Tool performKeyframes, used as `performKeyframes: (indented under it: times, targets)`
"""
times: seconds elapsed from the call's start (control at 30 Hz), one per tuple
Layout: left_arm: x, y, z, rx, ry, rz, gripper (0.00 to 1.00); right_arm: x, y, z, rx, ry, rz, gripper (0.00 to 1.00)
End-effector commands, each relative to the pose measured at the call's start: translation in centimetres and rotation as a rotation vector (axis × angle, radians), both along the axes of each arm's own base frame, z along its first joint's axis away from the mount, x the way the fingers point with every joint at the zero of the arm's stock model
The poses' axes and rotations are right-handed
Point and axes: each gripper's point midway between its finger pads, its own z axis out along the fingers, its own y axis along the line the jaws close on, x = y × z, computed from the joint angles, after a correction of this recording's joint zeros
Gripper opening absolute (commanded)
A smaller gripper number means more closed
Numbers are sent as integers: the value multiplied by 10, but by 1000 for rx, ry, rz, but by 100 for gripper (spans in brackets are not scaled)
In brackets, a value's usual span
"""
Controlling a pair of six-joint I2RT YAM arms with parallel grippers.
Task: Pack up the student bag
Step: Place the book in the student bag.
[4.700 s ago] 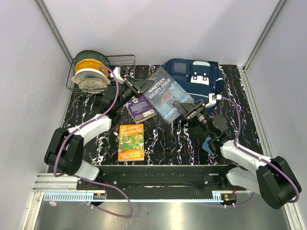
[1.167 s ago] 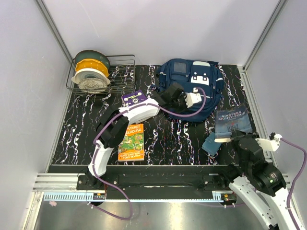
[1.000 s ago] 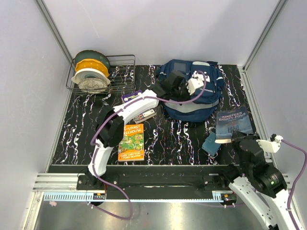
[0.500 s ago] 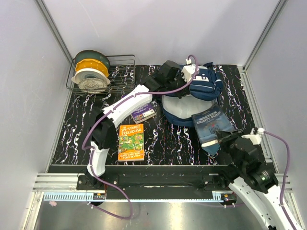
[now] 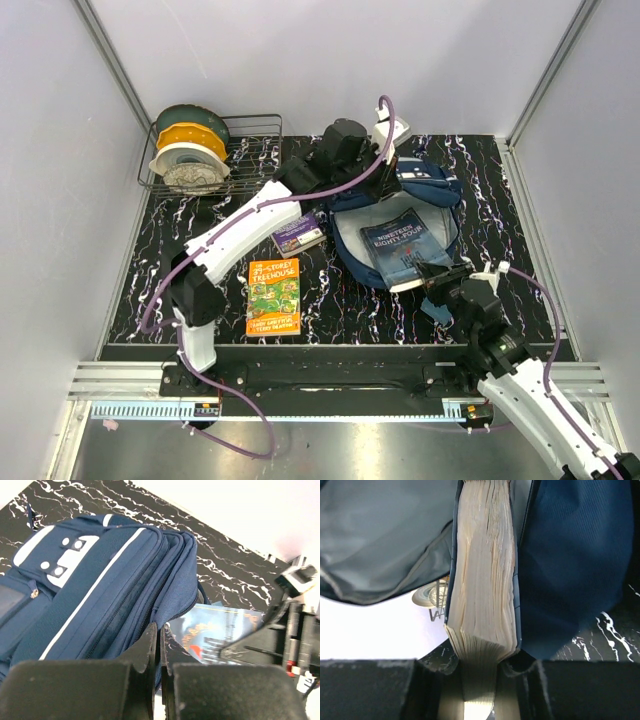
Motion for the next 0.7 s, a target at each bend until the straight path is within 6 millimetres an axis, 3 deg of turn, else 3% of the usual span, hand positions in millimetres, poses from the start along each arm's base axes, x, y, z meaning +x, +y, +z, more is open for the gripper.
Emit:
performKeyframes:
  times: [0.0,0.27,0.47,0.67]
  targets:
    - [-18,7,96,-222,-118,15,0,17,2,84,261,-272,-52,0]
    - [-34,6,97,-262,-100,9,0,46,-10,71,292,-213,-210,0]
    - [-48,1,110,-311,-114,-1,0,75,3,54,320,-119,-252,0]
    - [-53,8,115,-274,-174,23,0,102,4,73,318,-230,-303,0]
